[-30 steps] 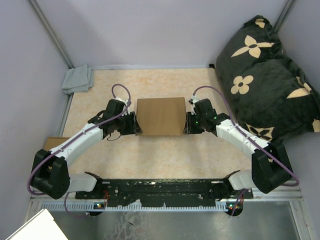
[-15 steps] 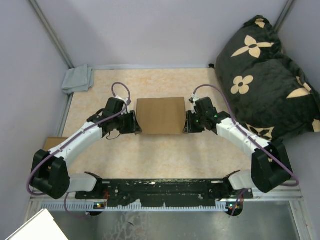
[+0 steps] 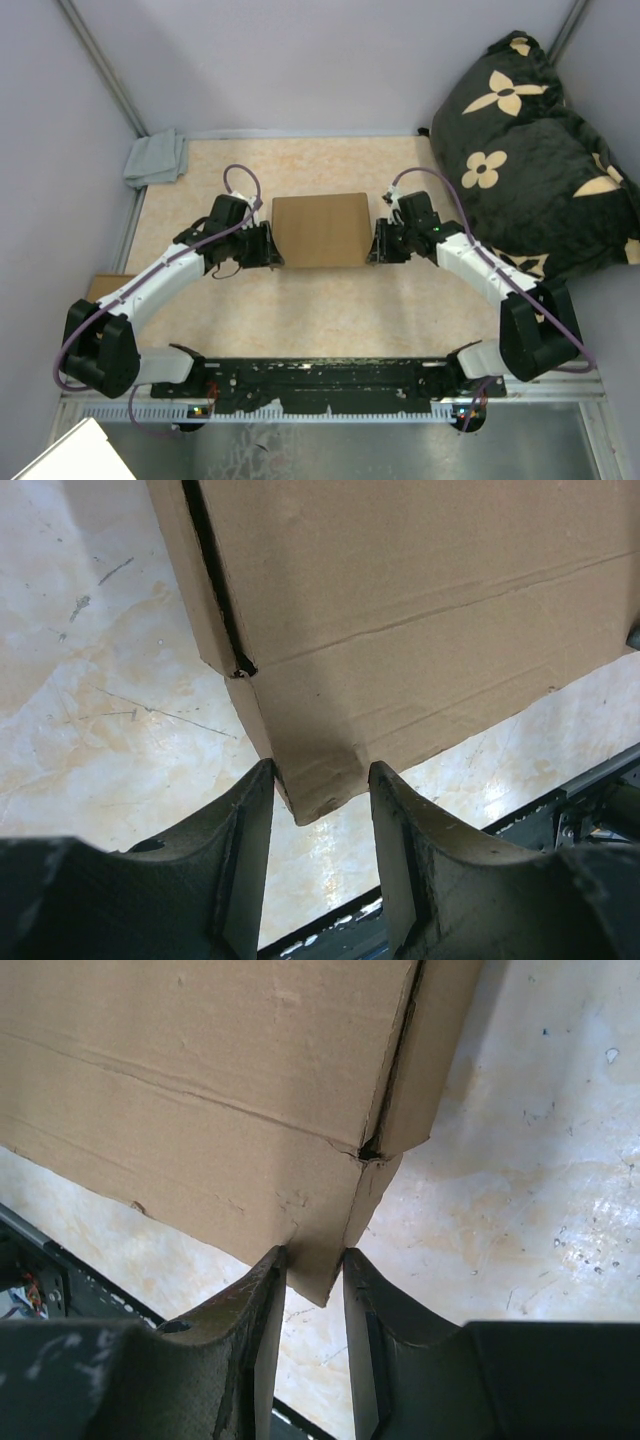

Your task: Fold the paper box

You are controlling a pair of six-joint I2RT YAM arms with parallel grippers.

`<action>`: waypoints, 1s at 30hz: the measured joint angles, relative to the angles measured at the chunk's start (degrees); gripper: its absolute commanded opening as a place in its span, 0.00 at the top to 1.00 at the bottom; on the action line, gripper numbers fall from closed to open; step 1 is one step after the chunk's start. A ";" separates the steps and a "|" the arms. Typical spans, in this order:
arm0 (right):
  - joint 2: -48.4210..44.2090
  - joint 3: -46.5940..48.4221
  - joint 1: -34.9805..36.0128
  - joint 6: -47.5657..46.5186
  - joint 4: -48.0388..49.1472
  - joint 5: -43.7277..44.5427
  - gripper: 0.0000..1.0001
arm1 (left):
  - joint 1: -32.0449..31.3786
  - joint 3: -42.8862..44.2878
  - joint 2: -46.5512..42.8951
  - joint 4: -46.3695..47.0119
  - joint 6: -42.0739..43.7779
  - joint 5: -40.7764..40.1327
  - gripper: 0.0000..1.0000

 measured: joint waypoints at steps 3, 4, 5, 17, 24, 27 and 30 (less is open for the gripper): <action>0.61 -0.13 -0.44 0.00 0.31 -1.07 0.70 | 0.09 0.00 0.02 0.00 0.04 0.11 0.51; 0.72 -0.31 -0.50 0.00 0.55 -1.27 0.70 | 0.09 0.00 0.02 0.00 0.09 0.17 0.51; 0.92 -0.44 -0.57 0.00 0.66 -1.40 0.70 | 0.09 0.00 0.02 0.00 0.13 0.22 0.51; 2.10 -1.53 -0.70 -0.66 2.40 -0.66 0.67 | 0.11 -1.88 1.99 1.84 0.24 0.90 0.52; 3.96 -3.67 -0.70 -0.68 4.96 0.15 0.66 | 0.11 -3.34 4.20 4.28 0.17 1.68 0.51; 5.14 -4.17 -0.68 -0.66 6.08 0.55 0.65 | 0.11 -3.58 4.98 5.25 0.17 1.66 0.52; 5.64 -4.26 -0.68 -0.63 6.67 0.98 0.65 | 0.11 -4.31 5.66 6.82 0.07 1.55 0.52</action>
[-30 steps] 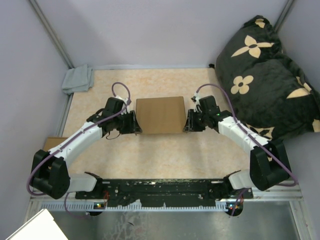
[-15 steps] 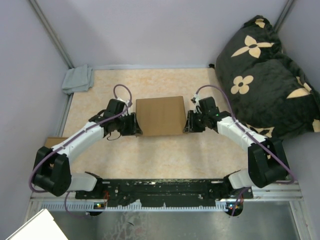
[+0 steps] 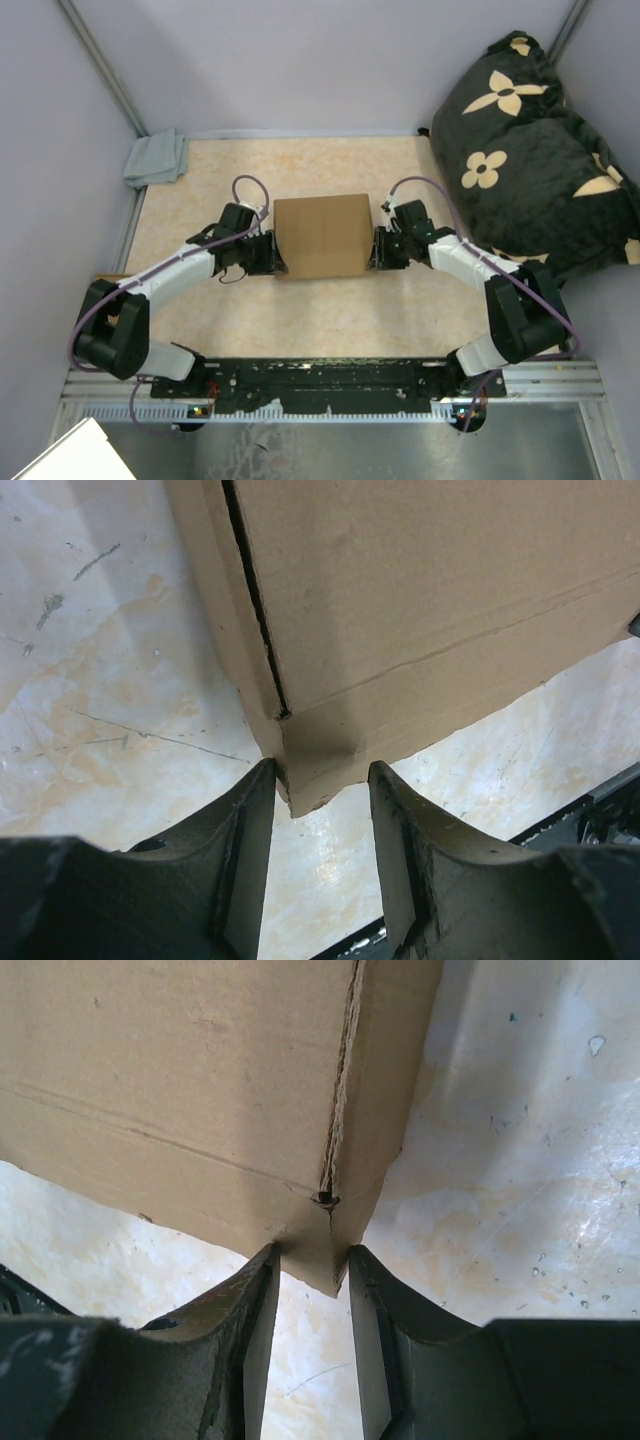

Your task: Fold the paper box

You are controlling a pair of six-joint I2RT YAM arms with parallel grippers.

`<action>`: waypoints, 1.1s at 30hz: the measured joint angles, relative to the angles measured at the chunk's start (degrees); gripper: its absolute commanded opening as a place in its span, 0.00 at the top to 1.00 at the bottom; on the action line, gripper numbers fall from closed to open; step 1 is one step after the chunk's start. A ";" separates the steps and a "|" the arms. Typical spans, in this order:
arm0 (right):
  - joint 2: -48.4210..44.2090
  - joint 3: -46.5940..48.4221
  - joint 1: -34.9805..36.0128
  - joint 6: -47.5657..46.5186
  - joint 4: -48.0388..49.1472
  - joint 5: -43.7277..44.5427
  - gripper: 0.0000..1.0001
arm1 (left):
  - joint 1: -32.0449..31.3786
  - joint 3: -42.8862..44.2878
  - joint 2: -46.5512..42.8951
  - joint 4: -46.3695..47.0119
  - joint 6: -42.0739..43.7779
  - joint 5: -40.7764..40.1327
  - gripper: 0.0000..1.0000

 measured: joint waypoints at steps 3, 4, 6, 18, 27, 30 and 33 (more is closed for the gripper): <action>0.48 0.00 0.00 0.02 0.90 0.76 0.63 | 0.00 -1.11 0.63 2.01 -0.37 -0.37 0.52; 0.68 -0.02 0.00 0.02 1.38 1.16 0.62 | -0.02 -1.46 0.87 2.60 -0.59 -0.63 0.52; 0.94 -0.35 0.00 0.11 2.45 1.86 0.59 | -0.02 -1.95 1.38 3.61 -0.98 -1.42 0.52; -6.36 -1.36 0.04 -1.09 0.04 6.10 0.46 | -0.02 -5.62 -5.31 6.45 -1.66 -8.72 0.56; -2.47 15.47 0.04 -2.84 0.76 6.01 1.00 | -0.02 -6.56 -12.09 8.13 -1.29 -6.38 1.00; 9.31 25.97 0.04 -2.36 4.76 3.82 1.00 | -0.02 -9.14 -11.37 9.90 -1.40 -4.39 1.00; 20.13 33.83 0.17 -1.64 8.48 2.40 1.00 | -0.15 -11.98 -10.34 11.58 -1.49 -3.23 1.00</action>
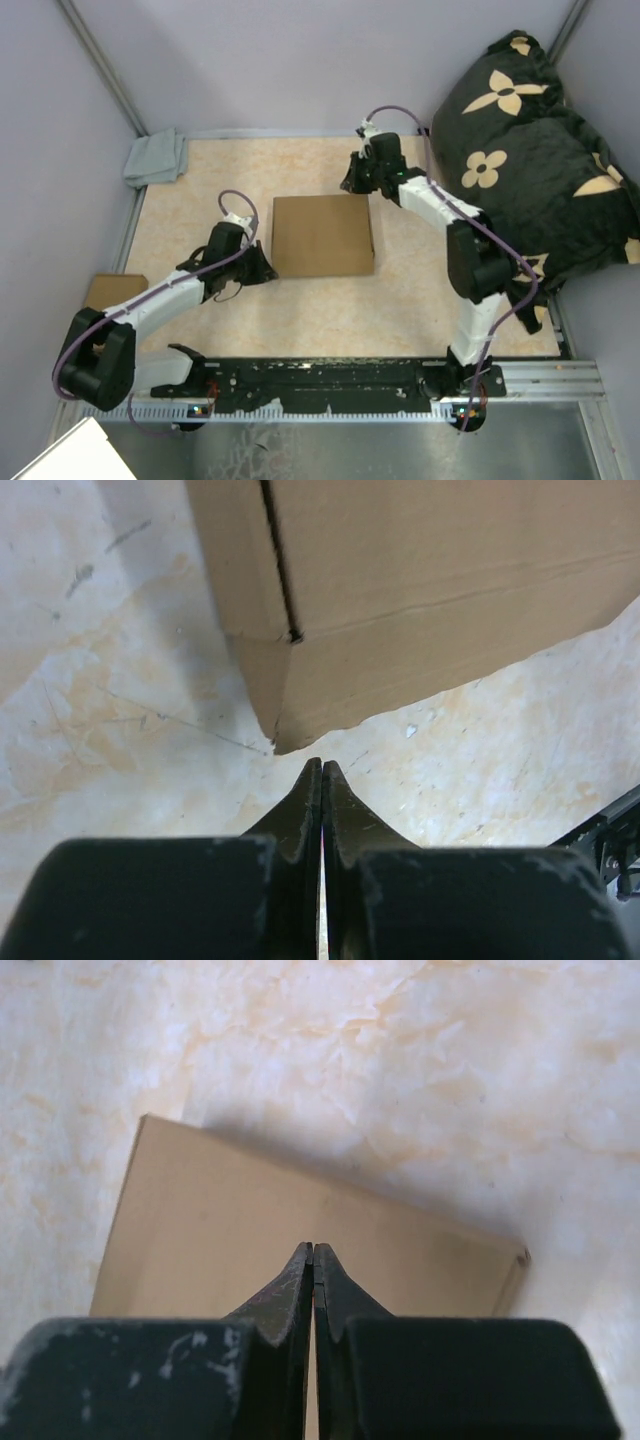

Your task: Fold the paper box

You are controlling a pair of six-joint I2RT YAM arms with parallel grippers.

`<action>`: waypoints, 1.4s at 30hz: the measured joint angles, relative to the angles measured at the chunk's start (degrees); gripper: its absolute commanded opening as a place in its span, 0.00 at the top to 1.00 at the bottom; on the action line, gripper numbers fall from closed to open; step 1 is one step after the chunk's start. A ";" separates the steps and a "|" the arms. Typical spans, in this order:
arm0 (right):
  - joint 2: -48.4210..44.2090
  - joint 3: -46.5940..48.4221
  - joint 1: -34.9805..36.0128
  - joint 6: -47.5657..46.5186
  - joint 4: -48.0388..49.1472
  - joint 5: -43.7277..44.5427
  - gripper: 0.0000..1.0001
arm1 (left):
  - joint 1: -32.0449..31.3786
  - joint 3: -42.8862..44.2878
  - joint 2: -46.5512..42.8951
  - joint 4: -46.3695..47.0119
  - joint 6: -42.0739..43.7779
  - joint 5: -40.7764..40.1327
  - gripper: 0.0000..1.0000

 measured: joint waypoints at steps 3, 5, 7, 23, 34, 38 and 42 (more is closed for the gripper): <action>9.77 7.04 0.63 0.28 0.74 -0.09 1.00 | -0.15 -2.27 0.76 1.79 -0.22 0.72 1.00; 14.51 10.86 1.22 0.28 0.20 -0.37 1.00 | -0.39 -2.95 1.05 3.04 -0.39 0.83 1.00; 18.60 14.75 1.90 0.11 -0.83 -0.79 0.99 | -0.68 -3.23 1.31 4.46 -0.55 0.83 1.00; 14.16 4.44 6.51 -8.39 -2.43 -5.42 0.93 | -2.84 -3.45 9.90 10.67 -2.03 -9.73 1.00; 12.39 1.16 10.49 -10.64 -1.49 -7.52 0.91 | -6.64 -13.20 0.39 16.37 -5.40 -24.94 1.00; 12.41 1.20 10.88 -8.46 -1.99 -3.98 0.92 | -6.88 -13.18 0.17 16.04 -5.35 -25.33 0.98; 12.39 0.83 11.32 -4.46 -4.42 -0.11 0.92 | -7.45 -12.90 -2.54 11.76 -5.60 -25.09 0.94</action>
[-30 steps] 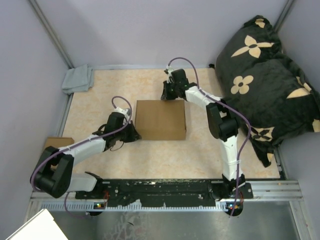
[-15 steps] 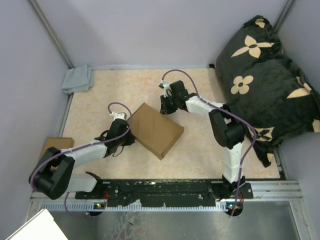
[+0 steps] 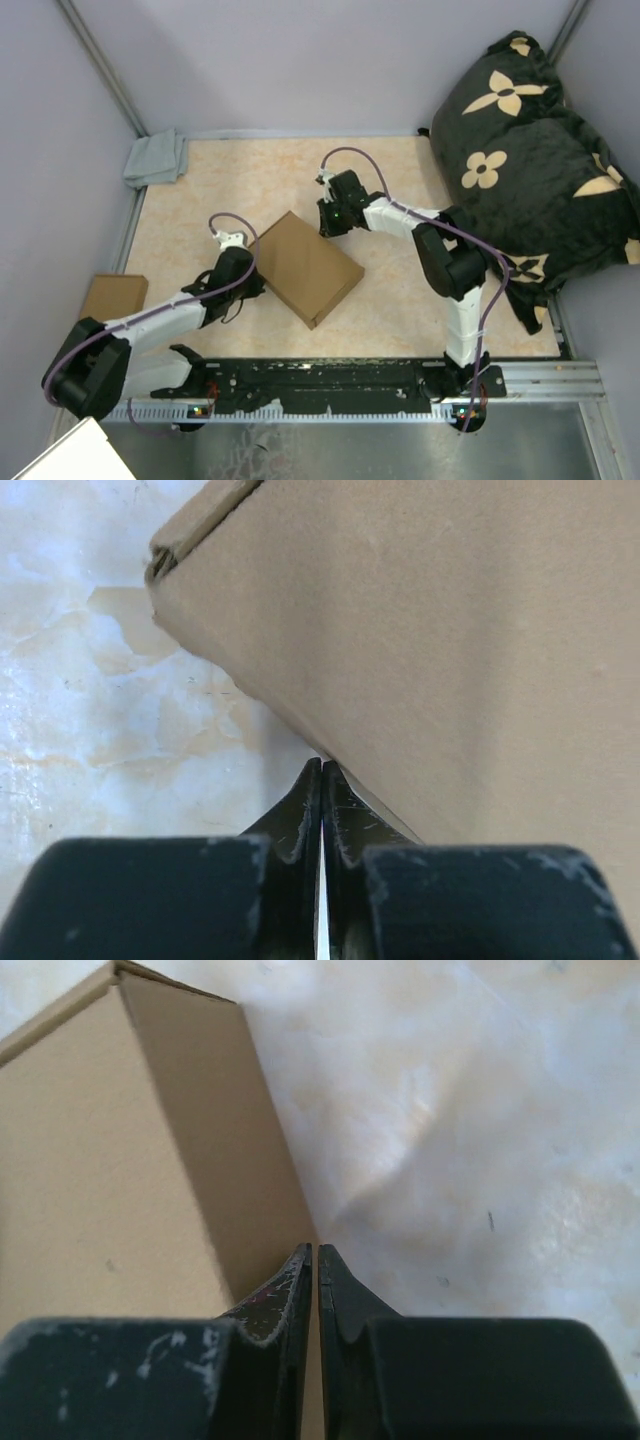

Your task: Fold the paper box

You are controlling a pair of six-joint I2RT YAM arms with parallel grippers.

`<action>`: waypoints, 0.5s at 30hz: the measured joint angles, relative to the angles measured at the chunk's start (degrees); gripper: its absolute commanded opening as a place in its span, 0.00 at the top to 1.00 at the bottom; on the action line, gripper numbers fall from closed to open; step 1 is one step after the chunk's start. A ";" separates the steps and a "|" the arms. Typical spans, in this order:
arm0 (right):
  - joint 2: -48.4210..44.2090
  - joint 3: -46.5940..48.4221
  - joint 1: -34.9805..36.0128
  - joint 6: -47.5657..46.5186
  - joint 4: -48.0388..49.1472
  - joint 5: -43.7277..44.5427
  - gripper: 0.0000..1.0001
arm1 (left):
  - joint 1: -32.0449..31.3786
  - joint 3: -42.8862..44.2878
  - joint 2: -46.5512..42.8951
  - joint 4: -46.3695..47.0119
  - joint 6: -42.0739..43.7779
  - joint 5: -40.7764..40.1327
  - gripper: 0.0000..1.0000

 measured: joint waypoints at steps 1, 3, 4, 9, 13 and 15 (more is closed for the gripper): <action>-0.13 -0.46 0.02 0.87 -0.48 0.96 0.92 | -0.20 0.66 -1.22 -2.10 -0.20 0.13 0.93; -0.90 -2.80 -0.55 2.73 -1.33 3.80 0.92 | -0.42 2.56 -3.48 -5.77 -0.46 -0.04 0.88; -1.57 -4.68 -1.14 3.93 -2.19 5.20 0.92 | -0.48 3.82 -4.74 -7.76 -0.81 -0.42 0.83; -5.40 -9.05 -4.61 6.45 -3.26 9.60 0.92 | -0.52 6.27 -6.32 -12.59 -3.58 -5.27 0.74; -5.66 -9.11 -6.54 7.26 -3.54 12.33 0.92 | 1.81 7.34 1.22 -16.02 -6.05 -8.74 0.74; -5.66 -8.92 -6.54 7.28 -3.65 13.25 0.92 | 3.39 9.60 6.54 -16.72 -6.99 -10.80 0.75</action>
